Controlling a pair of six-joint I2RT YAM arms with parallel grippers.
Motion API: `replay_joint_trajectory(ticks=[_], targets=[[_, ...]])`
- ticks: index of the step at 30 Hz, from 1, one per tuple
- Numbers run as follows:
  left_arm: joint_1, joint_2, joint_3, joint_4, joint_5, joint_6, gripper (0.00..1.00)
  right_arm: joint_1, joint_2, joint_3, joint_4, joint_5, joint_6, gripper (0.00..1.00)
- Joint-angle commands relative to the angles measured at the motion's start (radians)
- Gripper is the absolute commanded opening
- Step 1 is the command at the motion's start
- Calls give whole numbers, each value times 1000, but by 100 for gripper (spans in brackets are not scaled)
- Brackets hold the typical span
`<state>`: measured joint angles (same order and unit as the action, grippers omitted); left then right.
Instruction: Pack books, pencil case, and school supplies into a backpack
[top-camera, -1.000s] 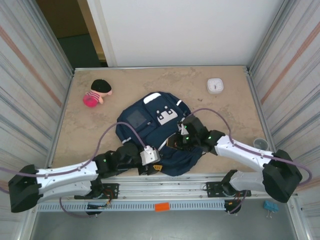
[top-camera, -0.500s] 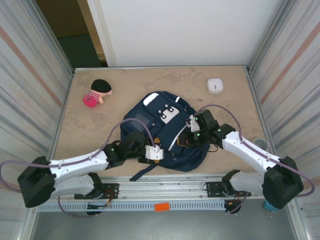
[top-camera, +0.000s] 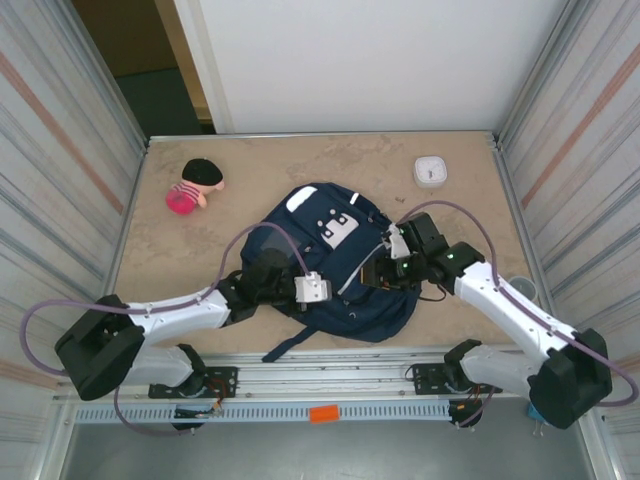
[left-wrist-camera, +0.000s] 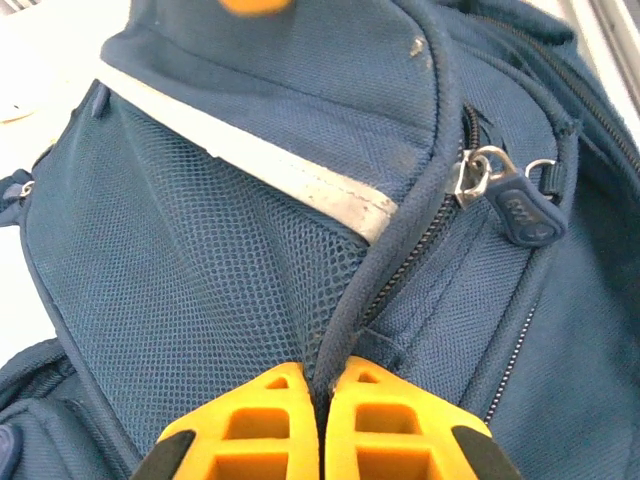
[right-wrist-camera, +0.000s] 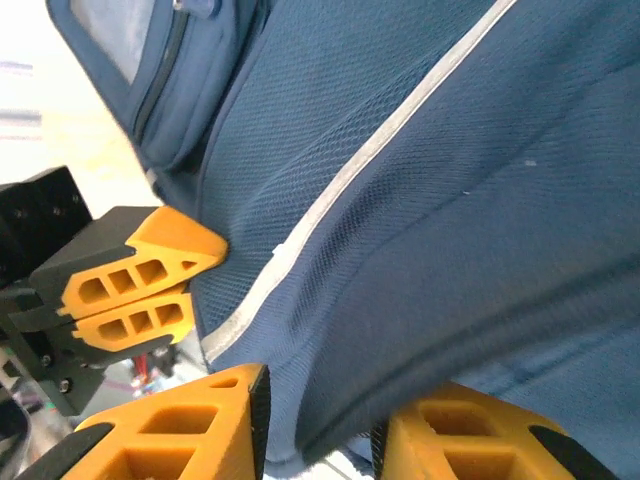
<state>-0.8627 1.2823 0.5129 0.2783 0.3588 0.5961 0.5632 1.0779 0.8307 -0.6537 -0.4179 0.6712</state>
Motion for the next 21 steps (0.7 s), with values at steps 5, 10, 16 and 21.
replay_joint_trajectory(ticks=[5, 10, 16, 21], targets=[[8, 45, -30, 185, 148, -303, 0, 342, -127, 235, -356, 581, 189, 32], [10, 37, -20, 163, 179, -325, 0, 595, -93, 204, -346, 760, 409, 31], [20, 7, -33, 143, 171, -346, 0, 690, 95, 182, -230, 803, 484, 31], [27, -11, -44, 139, 170, -346, 0, 690, 213, 223, -257, 824, 484, 30]])
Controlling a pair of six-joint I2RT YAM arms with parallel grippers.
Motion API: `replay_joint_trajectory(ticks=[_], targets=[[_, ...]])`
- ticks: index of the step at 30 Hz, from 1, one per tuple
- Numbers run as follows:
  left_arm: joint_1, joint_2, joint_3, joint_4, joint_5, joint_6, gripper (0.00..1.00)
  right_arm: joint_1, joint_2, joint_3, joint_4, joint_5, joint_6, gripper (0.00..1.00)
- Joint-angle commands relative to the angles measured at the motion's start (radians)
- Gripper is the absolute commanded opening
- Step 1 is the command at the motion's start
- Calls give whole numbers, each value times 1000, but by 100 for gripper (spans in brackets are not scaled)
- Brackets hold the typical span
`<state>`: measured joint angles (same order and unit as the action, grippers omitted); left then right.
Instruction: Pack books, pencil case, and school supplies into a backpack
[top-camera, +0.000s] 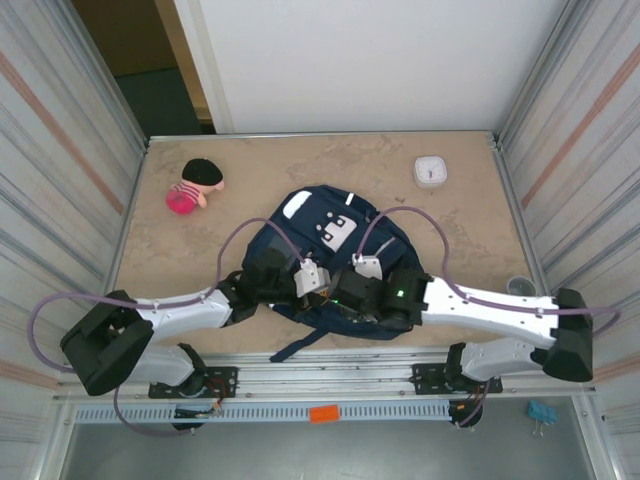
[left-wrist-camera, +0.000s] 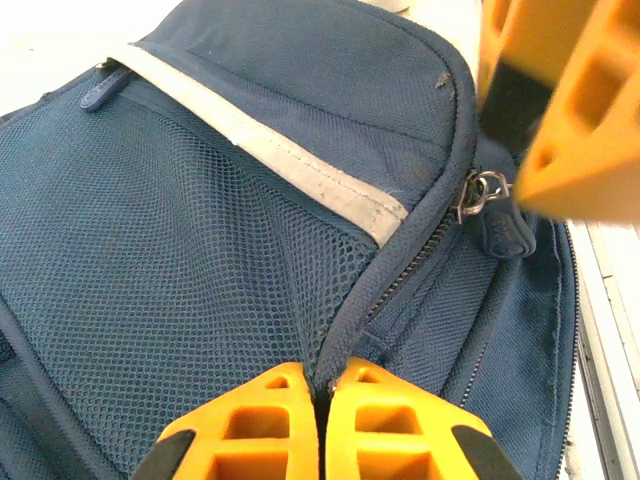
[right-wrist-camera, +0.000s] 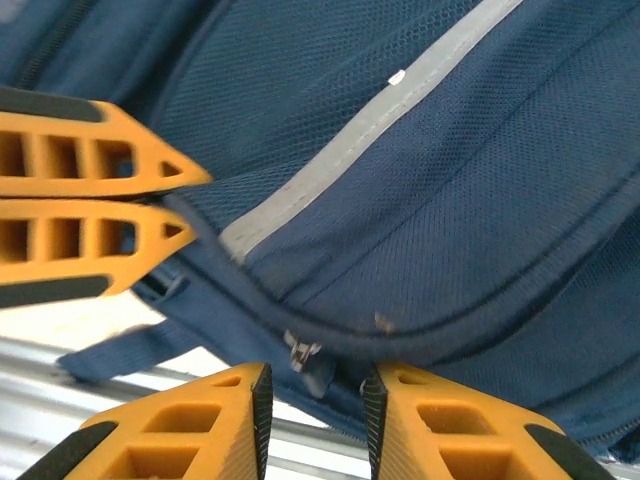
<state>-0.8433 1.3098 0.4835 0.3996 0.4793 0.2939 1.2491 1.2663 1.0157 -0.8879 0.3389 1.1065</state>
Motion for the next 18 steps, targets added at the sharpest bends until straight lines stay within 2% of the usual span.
replay_joint_trajectory(ticks=[1, 5, 10, 12, 15, 18], targets=[[8, -42, -17, 24, 49, -47, 0, 4, 38, 39, -19, 73, 48, 30], [10, -41, -20, 40, 55, -52, 0, -9, 67, 27, 55, 60, 19, 29], [10, -46, -26, 45, 48, -58, 0, -28, 93, 20, 44, 73, 37, 19], [10, -48, -27, 43, 44, -54, 0, -38, 96, 17, 41, 64, 31, 12], [11, -55, -20, 2, 11, -43, 0, -43, 86, 34, -17, 69, 20, 2], [16, -66, -14, -51, -59, -33, 0, -51, 54, 61, -124, 82, 4, 0]])
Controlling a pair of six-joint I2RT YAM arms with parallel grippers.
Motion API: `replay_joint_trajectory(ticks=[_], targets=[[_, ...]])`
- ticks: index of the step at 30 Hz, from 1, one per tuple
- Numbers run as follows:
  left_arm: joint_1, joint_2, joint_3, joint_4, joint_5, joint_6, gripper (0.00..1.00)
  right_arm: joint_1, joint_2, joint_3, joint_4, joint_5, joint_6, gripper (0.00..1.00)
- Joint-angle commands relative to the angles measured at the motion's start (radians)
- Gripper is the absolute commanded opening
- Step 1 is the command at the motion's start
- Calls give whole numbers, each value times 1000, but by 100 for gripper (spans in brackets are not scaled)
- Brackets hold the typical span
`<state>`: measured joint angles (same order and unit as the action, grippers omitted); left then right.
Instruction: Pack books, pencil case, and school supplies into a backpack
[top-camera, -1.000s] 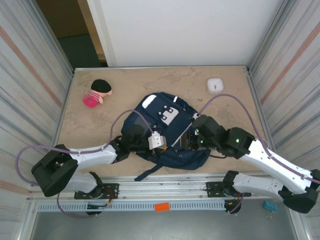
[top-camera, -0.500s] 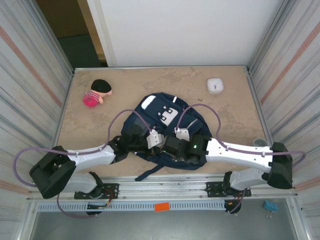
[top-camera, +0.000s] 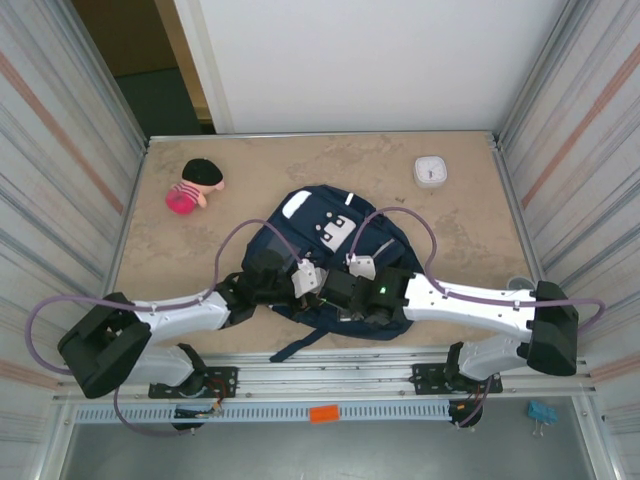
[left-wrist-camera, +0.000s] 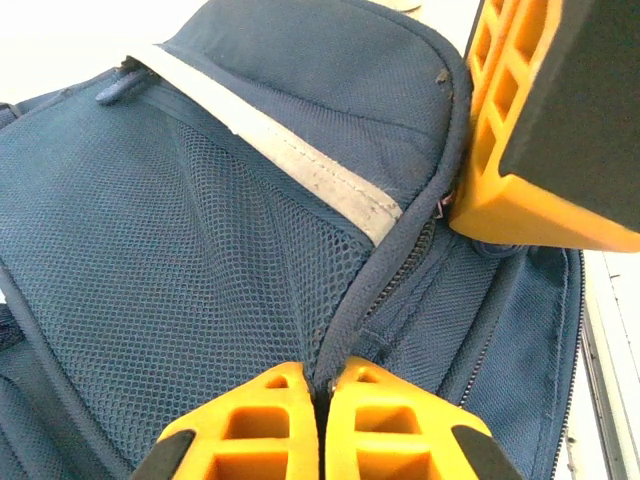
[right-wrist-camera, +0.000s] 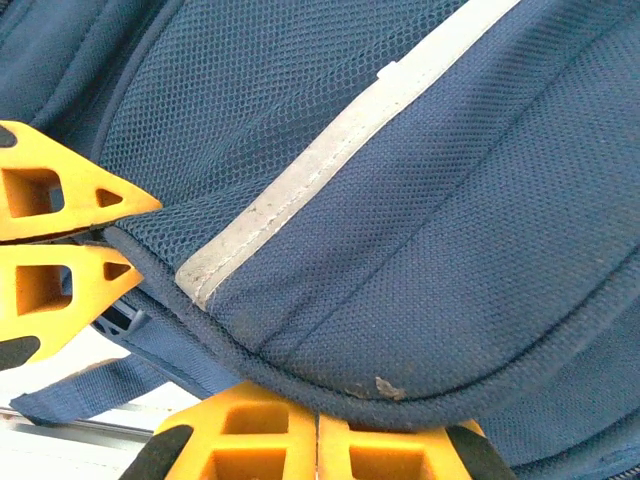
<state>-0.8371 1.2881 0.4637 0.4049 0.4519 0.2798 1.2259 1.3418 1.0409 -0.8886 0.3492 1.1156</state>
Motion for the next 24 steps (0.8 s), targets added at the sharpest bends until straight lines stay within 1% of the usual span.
replay_joint_trajectory(ticks=[1, 6, 9, 12, 17, 22, 24], targets=[[16, -51, 6, -72, -55, -19, 0, -33, -36, 41, -156, 70, -14, 0], [33, -96, 12, -162, -167, 10, 0, -85, -129, 44, -289, 29, -82, 0], [36, -116, 16, -204, -208, 43, 0, -135, -173, 34, -305, -34, -145, 0], [46, -122, 11, -214, -217, 60, 0, -183, -190, 9, -252, -144, -230, 0], [48, -139, 13, -239, -233, 68, 0, -246, -173, -13, -204, -308, -315, 0], [50, -179, 9, -265, -246, 56, 0, -244, -145, -43, -115, -403, -317, 0], [65, -206, 5, -289, -303, 21, 0, -219, -136, -69, -20, -434, -295, 0]])
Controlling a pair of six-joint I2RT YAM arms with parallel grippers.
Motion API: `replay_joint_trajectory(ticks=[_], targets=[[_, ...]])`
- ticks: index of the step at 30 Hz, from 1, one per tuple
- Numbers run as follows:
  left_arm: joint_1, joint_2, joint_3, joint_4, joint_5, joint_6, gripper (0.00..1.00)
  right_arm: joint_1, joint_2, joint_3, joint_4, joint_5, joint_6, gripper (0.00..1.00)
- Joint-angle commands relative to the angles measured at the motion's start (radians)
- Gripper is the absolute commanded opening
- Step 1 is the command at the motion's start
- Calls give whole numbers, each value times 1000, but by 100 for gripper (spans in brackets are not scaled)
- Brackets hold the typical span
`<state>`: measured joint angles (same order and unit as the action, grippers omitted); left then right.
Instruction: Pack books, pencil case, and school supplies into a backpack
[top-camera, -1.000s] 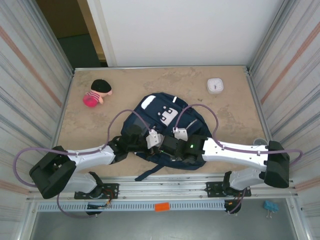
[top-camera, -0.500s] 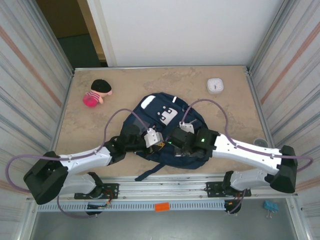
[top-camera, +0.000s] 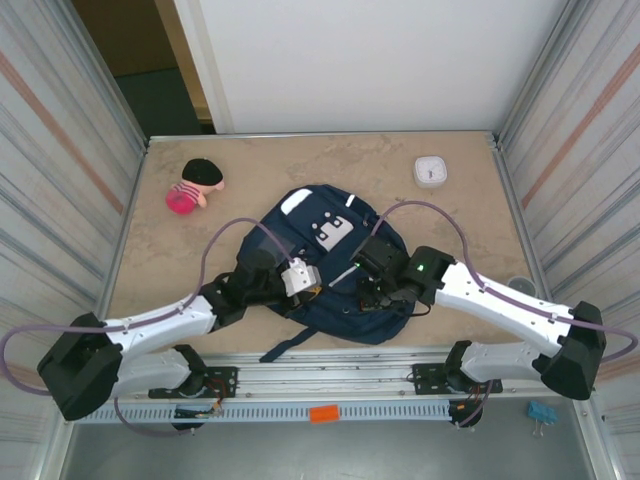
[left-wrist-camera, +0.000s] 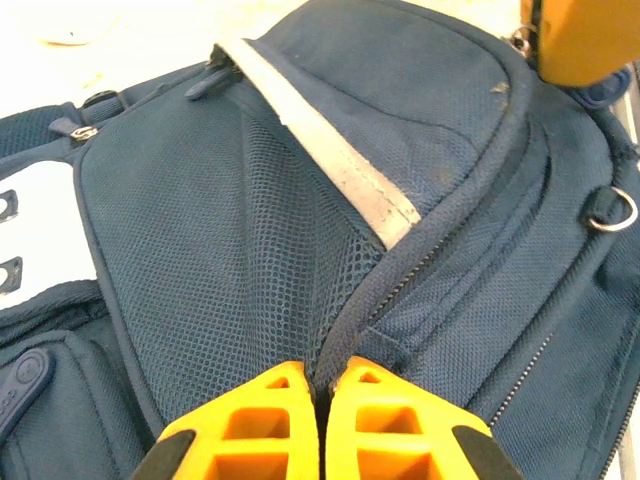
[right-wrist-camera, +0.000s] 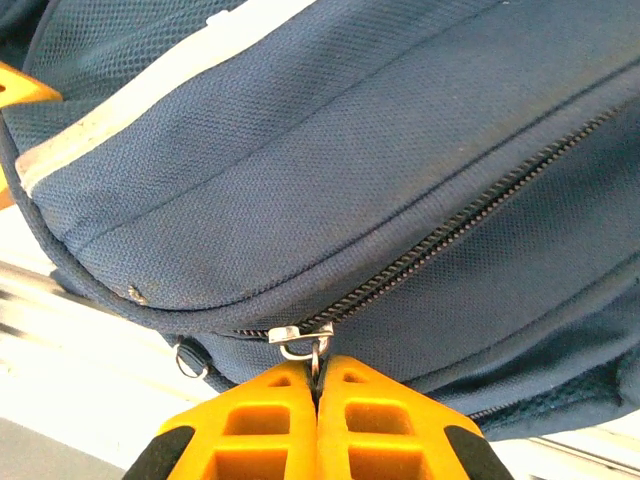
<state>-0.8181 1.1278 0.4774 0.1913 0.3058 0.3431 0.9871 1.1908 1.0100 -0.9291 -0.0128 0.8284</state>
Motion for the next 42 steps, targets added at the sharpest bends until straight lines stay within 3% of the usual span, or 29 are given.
replay_joint_trajectory(ticks=[1, 5, 8, 11, 15, 19, 22, 32, 39, 42], targets=[[63, -61, -16, -68, -178, -78, 2, 32, 21, -47, 63, -80, 3, 0], [153, -148, -58, -20, -178, -290, 27, 76, 55, -72, 267, -86, 59, 0], [166, -208, -43, -87, -200, -444, 44, 98, 94, -74, 372, -74, 85, 0], [166, -269, -13, -208, -244, -654, 61, 111, 140, -52, 374, -59, 86, 0], [166, -353, -16, -372, -333, -935, 74, 123, 192, -17, 345, -57, 65, 0], [172, -396, -73, -420, -396, -1098, 77, 138, 228, -2, 370, -75, 53, 0], [203, -381, -111, -383, -385, -1168, 72, 156, 257, 18, 385, -95, 47, 0], [462, -136, -120, -19, -107, -1151, 71, 209, 368, 82, 525, -160, 60, 0], [489, 58, 14, 77, -17, -1095, 74, 211, 405, 114, 546, -158, 53, 0], [511, 38, 61, 15, -15, -1122, 75, 204, 407, 112, 547, -141, 57, 0]])
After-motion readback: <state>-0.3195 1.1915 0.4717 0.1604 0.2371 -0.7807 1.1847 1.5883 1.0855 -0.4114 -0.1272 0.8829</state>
